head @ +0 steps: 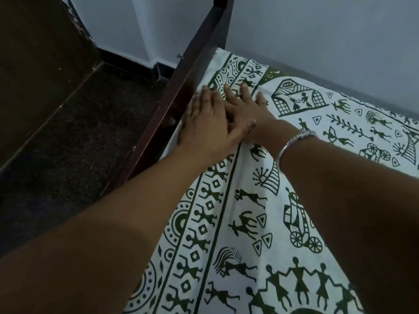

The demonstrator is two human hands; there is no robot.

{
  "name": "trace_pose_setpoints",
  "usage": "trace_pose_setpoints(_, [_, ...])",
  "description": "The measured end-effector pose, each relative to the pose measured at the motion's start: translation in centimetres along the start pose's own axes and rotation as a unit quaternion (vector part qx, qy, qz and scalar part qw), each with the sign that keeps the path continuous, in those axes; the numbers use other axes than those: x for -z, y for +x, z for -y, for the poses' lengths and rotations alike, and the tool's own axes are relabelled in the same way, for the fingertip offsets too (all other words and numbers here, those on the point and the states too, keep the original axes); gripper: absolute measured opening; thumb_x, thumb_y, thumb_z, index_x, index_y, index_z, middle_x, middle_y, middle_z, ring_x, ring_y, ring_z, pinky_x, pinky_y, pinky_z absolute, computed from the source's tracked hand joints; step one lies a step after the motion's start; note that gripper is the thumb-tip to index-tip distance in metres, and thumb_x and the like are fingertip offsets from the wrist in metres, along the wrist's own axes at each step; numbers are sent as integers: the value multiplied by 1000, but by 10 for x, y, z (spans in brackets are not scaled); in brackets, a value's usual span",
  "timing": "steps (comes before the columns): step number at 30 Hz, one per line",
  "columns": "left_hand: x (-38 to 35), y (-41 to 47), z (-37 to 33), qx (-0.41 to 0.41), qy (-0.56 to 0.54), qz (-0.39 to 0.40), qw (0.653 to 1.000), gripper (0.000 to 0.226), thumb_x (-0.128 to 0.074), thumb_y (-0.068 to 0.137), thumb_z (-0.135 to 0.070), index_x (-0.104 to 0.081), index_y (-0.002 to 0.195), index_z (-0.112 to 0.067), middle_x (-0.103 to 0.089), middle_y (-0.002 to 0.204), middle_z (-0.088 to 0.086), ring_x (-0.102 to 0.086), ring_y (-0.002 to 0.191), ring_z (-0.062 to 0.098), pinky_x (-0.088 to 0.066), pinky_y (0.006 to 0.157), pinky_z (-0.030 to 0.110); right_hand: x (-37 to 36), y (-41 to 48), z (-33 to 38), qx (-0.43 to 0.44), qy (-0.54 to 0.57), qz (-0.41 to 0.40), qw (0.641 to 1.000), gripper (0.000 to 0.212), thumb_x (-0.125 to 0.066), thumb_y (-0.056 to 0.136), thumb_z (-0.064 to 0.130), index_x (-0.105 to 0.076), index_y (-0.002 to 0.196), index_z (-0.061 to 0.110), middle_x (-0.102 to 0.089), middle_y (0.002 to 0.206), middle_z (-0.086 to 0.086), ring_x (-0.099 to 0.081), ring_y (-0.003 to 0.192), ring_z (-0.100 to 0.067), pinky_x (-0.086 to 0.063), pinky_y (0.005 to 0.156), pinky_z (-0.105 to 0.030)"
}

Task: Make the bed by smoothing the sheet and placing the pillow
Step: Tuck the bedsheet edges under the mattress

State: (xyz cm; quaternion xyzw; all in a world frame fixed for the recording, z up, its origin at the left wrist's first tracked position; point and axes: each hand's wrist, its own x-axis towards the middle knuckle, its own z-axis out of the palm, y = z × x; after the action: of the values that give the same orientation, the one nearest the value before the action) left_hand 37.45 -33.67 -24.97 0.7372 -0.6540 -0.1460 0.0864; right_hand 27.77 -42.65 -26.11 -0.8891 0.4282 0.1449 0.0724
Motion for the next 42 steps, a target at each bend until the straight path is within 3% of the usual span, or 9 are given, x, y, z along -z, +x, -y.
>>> trace_pose_setpoints(5, [-15, -32, 17, -33, 128, 35, 991, 110, -8, 72, -84, 10, 149, -7, 8, 159, 10, 11, 146, 25, 5, 116, 45, 0, -14, 6, 18, 137, -53, 989, 70, -43, 93, 47, -1, 149, 46, 3, 162, 0, 10, 147, -30, 6, 115, -59])
trace_pose_setpoints(8, [-12, -25, 20, -15, 113, 47, 992, 101, -22, 81, -76, 7, 150, -9, 12, 159, 11, 13, 145, 30, 3, 116, 42, -5, -52, 12, -59, 225, -176, 956, 70, -54, 90, 39, -19, 151, 36, -9, 161, -3, -1, 148, -29, 2, 114, -57])
trace_pose_setpoints(12, [-10, -46, 13, -33, 122, -17, 992, 81, -27, 94, -56, 4, 150, -7, 9, 158, 14, 10, 146, 29, 6, 116, 39, -49, -131, 37, -204, 126, -132, 962, 67, -25, 96, 55, -11, 153, 23, -3, 160, -15, 3, 147, -35, 4, 114, -57])
trace_pose_setpoints(19, [-23, -143, 34, -71, 166, 3, 984, 68, -16, 94, -50, -25, 148, -9, -25, 155, 8, -20, 144, 27, 3, 114, 42, -67, -165, 89, -18, 103, -118, 988, 70, -11, 87, 50, -16, 153, 25, -13, 160, -10, -2, 147, -35, 10, 113, -58])
trace_pose_setpoints(24, [-19, -180, 30, -64, 140, -7, 988, 68, -32, 94, -45, -25, 146, -2, -25, 154, 17, -21, 142, 34, -10, 113, 48, -92, -223, 103, -133, 135, -121, 974, 69, -21, 94, 55, -14, 153, 21, -8, 160, -13, 0, 147, -32, 7, 115, -56])
trace_pose_setpoints(27, [-31, -232, 34, -123, 155, 39, 979, 68, -28, 93, -51, -30, 145, -6, -29, 153, 13, -27, 140, 31, -17, 113, 53, -103, -252, 127, -82, 118, -102, 984, 70, -28, 93, 53, -19, 152, 17, -13, 158, -19, -5, 146, -39, -5, 115, -59])
trace_pose_setpoints(30, [-28, -264, 52, -51, 155, 24, 986, 71, -24, 93, -52, -25, 146, -6, -25, 154, 13, -23, 141, 32, -14, 113, 50, -106, -268, 147, -7, 114, -113, 987, 68, -27, 94, 55, -23, 152, 21, -16, 159, -14, -5, 146, -37, -1, 114, -59])
trace_pose_setpoints(35, [-34, -342, 51, -108, 138, 56, 983, 70, -22, 95, -54, -27, 146, -6, -28, 153, 14, -25, 140, 32, -18, 113, 51, -119, -305, 170, -95, 119, -102, 983, 75, -23, 92, 61, -22, 152, 16, -16, 158, -18, -8, 146, -39, -2, 114, -60])
trace_pose_setpoints(42, [-35, -453, 61, -40, 129, 61, 989, 69, -20, 95, -54, -25, 145, -7, -32, 150, 16, -28, 138, 35, -15, 113, 52, -137, -376, 226, 54, 98, -76, 991, 73, -27, 91, 62, -21, 153, 22, -16, 159, -13, -6, 147, -35, -2, 113, -61])
